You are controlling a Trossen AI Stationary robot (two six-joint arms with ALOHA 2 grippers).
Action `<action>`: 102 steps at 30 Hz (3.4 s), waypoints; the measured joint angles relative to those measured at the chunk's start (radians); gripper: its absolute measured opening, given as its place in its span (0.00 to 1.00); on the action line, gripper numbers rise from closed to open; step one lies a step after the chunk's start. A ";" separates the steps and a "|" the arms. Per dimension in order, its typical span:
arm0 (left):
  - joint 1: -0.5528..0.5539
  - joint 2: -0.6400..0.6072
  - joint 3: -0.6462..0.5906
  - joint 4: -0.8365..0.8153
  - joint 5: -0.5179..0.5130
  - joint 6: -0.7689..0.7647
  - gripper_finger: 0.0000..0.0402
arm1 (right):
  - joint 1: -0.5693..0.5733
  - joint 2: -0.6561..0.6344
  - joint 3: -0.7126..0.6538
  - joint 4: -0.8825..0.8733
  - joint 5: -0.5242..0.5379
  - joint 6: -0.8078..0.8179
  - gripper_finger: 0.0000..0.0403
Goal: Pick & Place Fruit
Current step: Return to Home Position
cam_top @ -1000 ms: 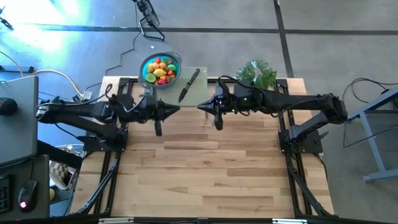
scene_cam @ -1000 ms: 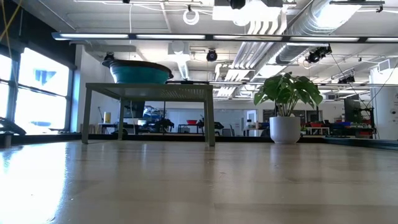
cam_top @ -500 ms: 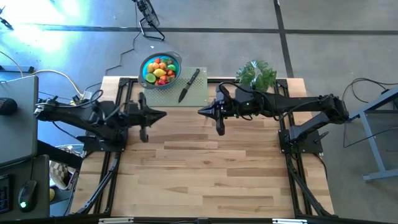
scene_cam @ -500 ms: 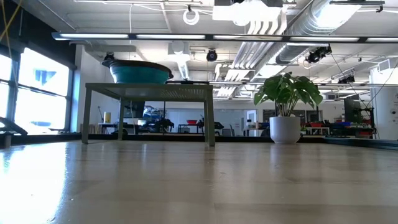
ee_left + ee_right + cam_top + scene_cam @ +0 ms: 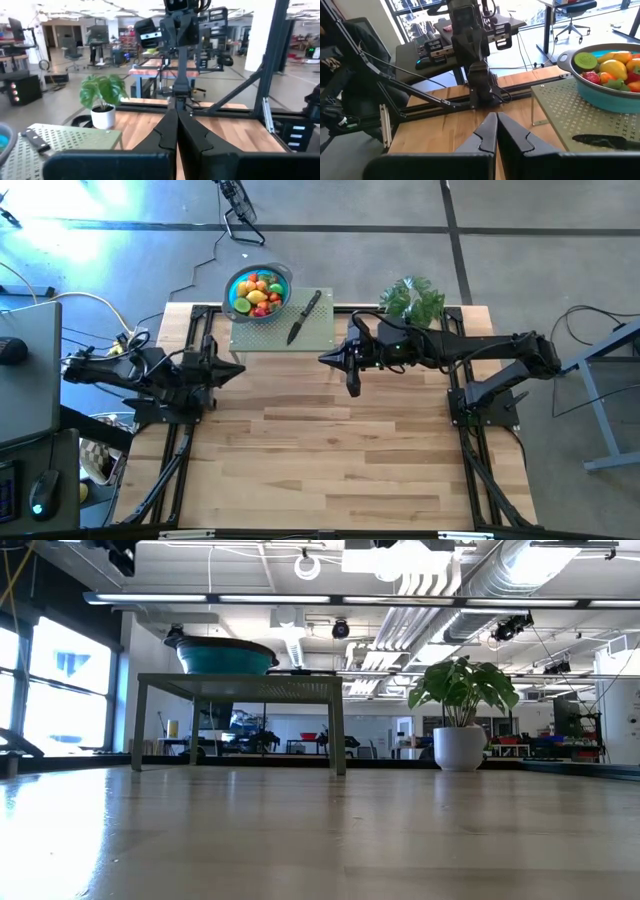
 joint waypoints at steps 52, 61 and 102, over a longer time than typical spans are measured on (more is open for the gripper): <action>0.000 -0.312 -0.213 -0.149 0.227 0.035 0.00 | 0.000 -0.006 0.000 0.008 0.023 0.012 0.01; 0.000 -0.312 -0.354 -0.020 0.314 0.039 0.00 | -0.003 -0.006 0.000 0.007 0.048 0.022 0.01; 0.000 -0.312 -0.471 0.040 0.310 0.061 0.00 | 0.026 -0.298 -0.163 -0.004 0.180 -0.074 0.01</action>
